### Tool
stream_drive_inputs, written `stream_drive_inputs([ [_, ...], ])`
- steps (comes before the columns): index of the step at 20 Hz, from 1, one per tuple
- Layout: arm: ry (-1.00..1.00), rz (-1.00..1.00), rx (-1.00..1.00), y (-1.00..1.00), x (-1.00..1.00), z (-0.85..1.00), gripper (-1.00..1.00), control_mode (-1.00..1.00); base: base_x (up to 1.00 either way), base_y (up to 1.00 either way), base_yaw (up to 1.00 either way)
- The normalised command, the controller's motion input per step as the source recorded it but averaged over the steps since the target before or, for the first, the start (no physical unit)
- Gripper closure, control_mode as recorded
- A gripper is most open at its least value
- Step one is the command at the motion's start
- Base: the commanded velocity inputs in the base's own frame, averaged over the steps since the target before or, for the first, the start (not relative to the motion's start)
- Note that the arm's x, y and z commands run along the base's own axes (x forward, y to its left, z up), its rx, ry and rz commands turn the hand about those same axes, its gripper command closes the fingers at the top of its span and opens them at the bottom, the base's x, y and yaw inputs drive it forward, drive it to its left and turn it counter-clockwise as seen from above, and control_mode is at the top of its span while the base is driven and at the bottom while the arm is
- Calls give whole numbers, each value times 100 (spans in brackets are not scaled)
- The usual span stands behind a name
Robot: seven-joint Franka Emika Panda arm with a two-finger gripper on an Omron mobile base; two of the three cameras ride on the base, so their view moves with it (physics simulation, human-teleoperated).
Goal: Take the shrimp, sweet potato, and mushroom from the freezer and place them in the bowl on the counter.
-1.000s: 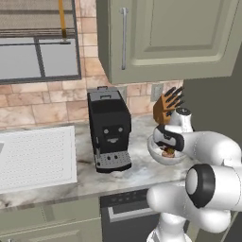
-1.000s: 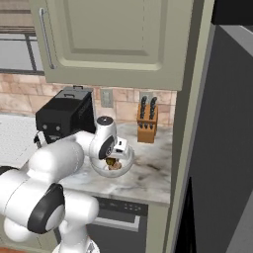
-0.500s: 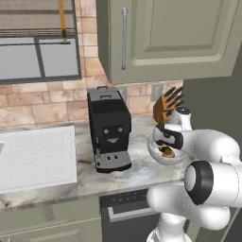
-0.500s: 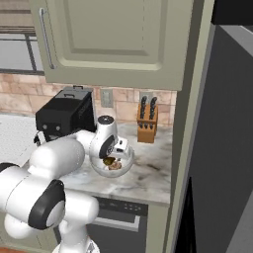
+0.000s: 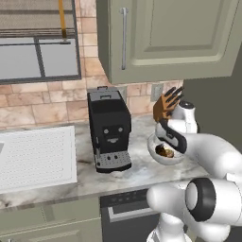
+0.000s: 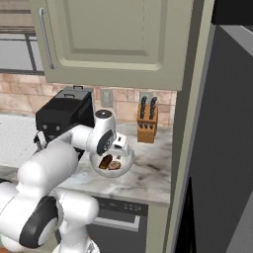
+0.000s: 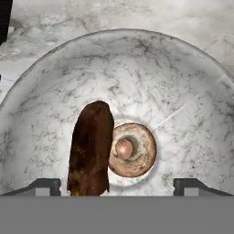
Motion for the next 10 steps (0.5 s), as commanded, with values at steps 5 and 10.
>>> stream_drive_inputs([
  [5, 0, -2, 0, 3, -65, 59, -100, -100, 0, 0, 0],
  [10, 0, -1, 0, 14, -89, 59, -100, -100, 0, 0, 0],
])
